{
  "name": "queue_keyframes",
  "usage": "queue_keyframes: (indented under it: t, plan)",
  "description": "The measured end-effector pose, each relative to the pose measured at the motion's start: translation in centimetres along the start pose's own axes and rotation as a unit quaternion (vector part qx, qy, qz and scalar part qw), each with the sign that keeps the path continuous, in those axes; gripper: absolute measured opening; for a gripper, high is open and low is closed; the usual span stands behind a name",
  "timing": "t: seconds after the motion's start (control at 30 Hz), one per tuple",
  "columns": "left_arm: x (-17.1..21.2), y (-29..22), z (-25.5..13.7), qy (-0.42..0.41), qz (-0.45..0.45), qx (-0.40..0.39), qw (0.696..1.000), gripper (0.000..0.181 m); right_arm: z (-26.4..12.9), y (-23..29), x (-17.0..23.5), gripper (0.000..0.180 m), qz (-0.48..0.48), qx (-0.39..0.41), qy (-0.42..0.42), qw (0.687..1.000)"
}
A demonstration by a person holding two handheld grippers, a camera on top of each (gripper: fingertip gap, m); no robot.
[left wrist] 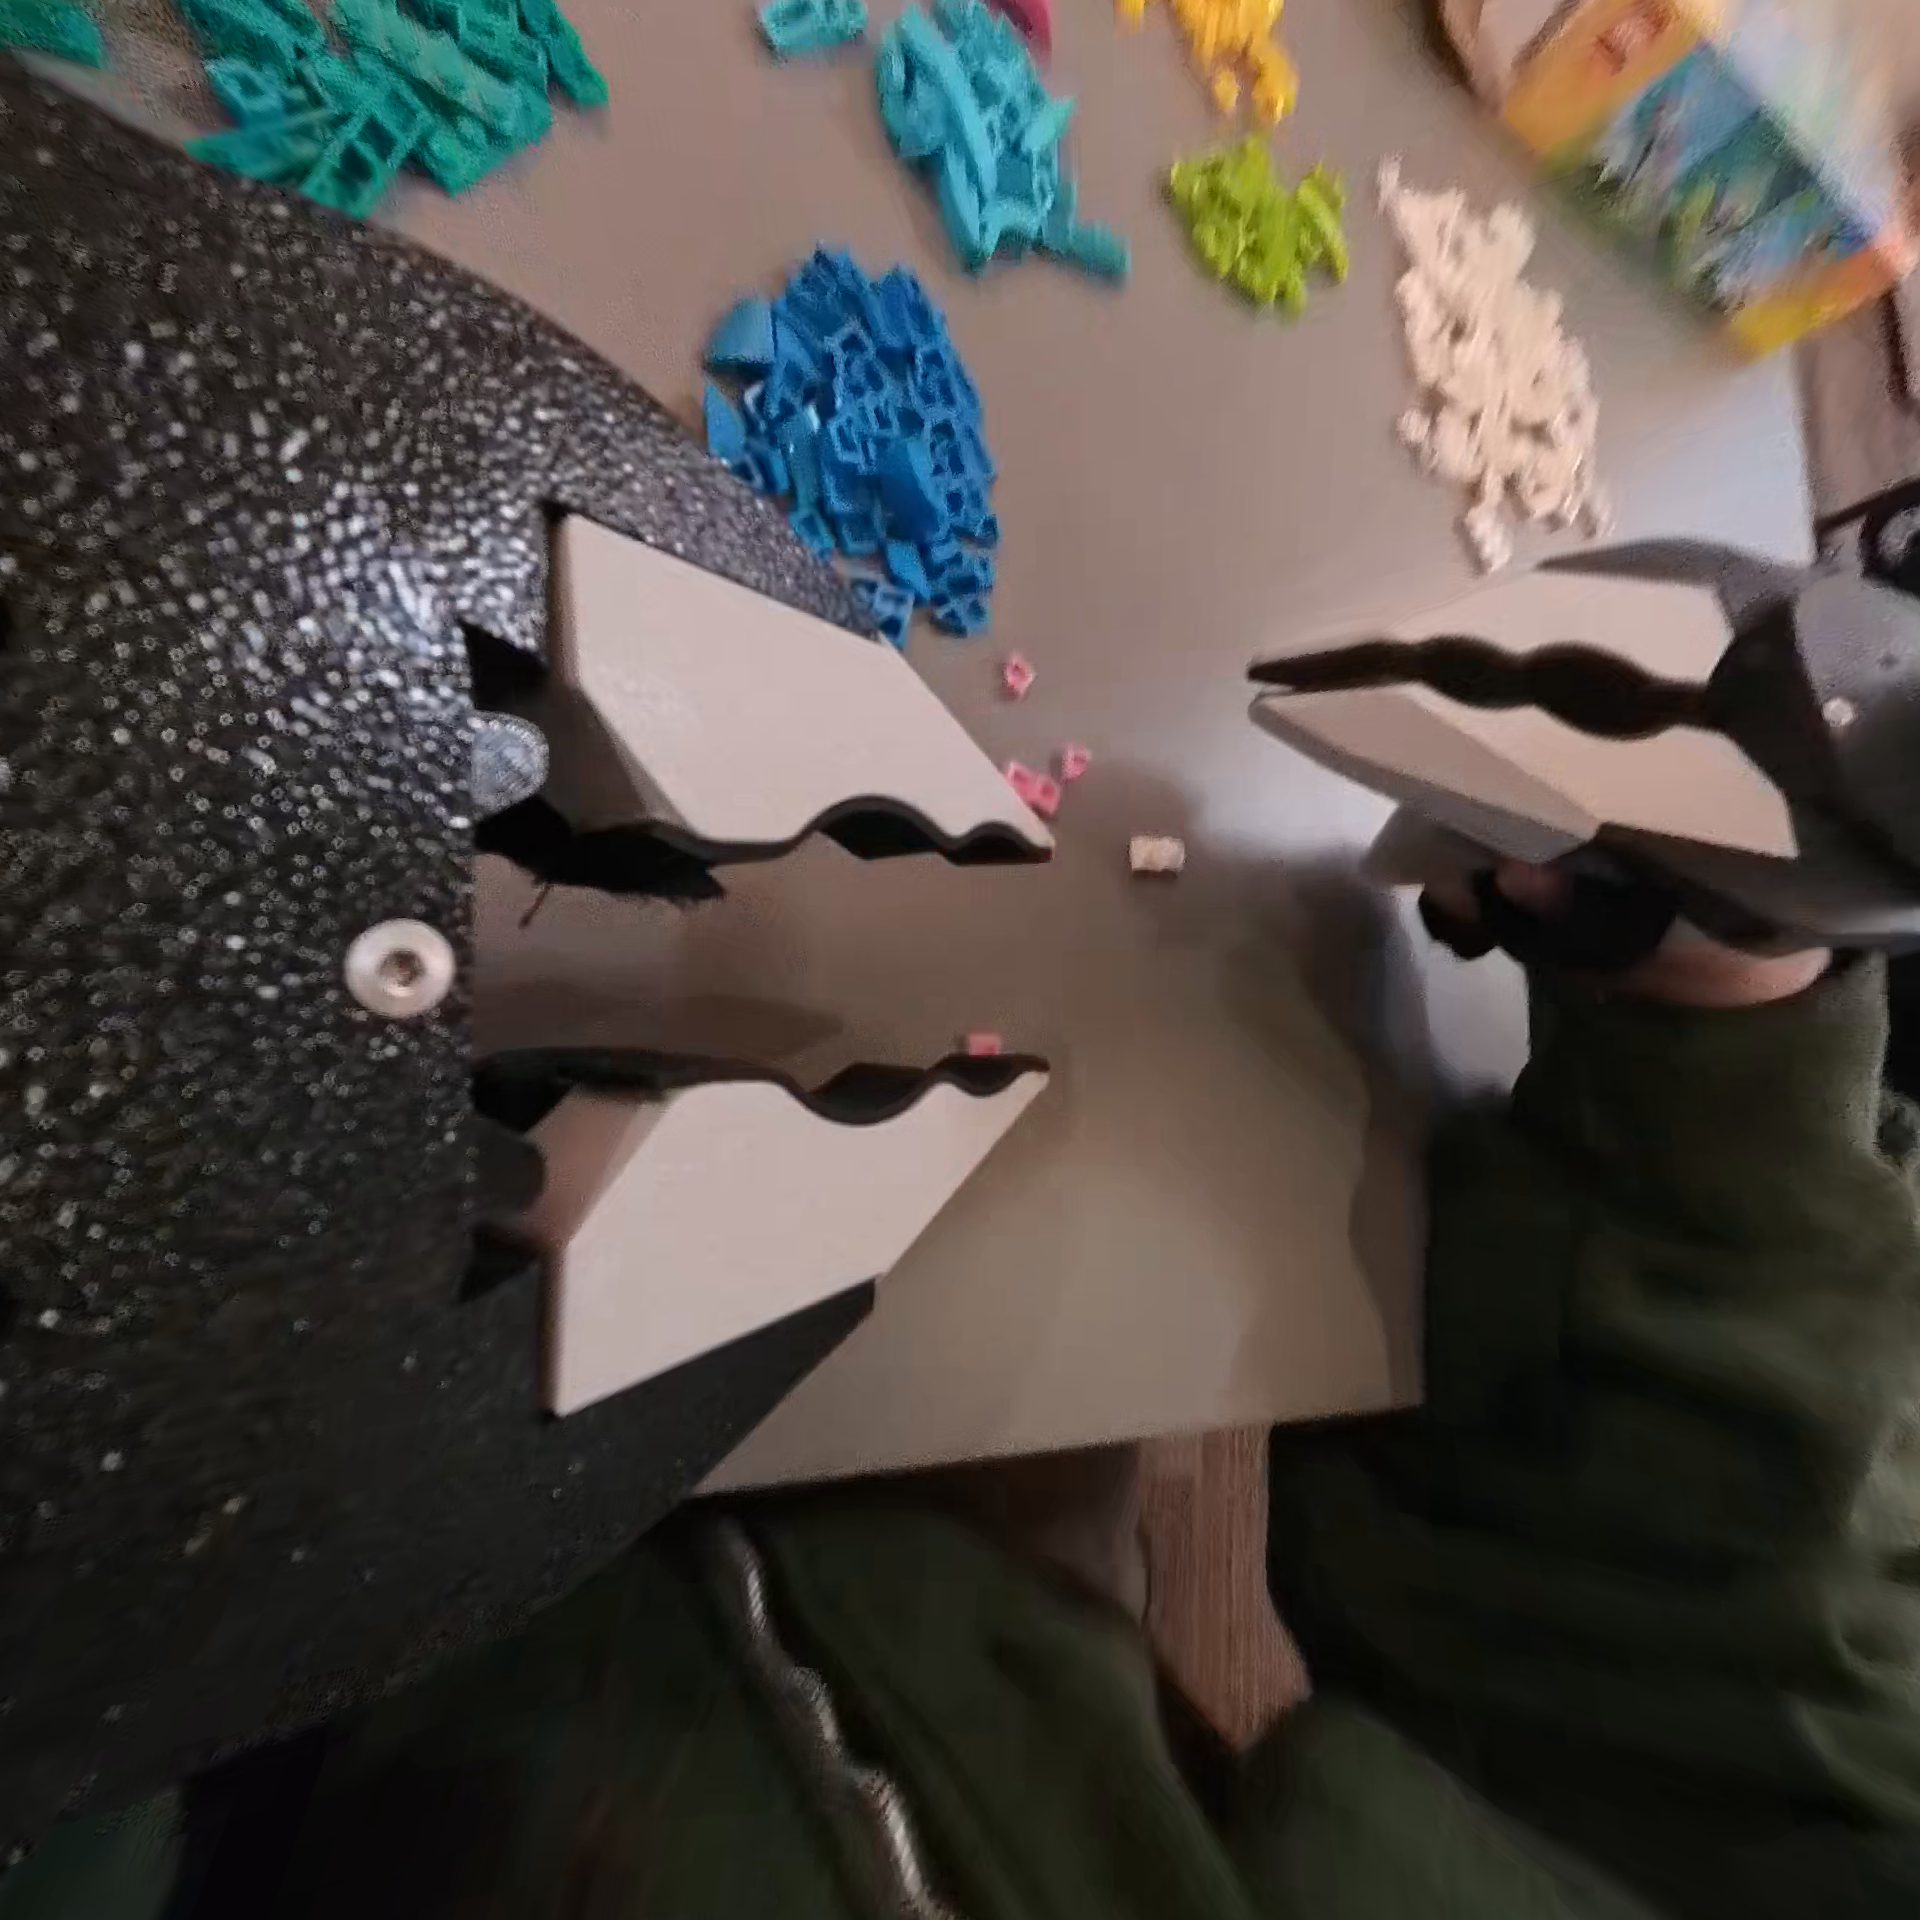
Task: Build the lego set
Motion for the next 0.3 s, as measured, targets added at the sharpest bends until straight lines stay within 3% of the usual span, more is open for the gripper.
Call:
queue_keyframes:
  t: [0.03, 0.13, 0.23, 0.3]
  plan:
    - [0.3, -0.3, -0.1, 0.008, -0.008, 0.014, 1.0, 0.032, 0.1, 0.2, 0.3, 0.004, -0.008, -0.002, 0.009, 1.0]
    - [1.1, -1.3, 0.2, 0.038, -0.048, 0.058, 0.996, 0.034, 0.4, 1.4, 0.9, 0.004, -0.009, -0.04, 0.028, 0.999]
    - [1.9, -1.8, 0.9, 0.067, -0.038, 0.064, 0.995, 0.037, 1.0, 4.1, 2.1, 0.005, -0.038, -0.108, 0.064, 0.991]
    - [1.9, -2.1, 1.5, 0.068, -0.032, 0.068, 0.995, 0.038, 1.7, 4.8, 3.1, 0.005, -0.072, -0.113, 0.093, 0.987]
Point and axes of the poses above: each gripper's, where its closed fingertips meet, z out along the fingers, x out of its underside, y = z × x across the jaws, the point moved 1 cm from there along -z, back along the fingers, and after that the axes turned 4 degrees about z, right-handed, at the moved point
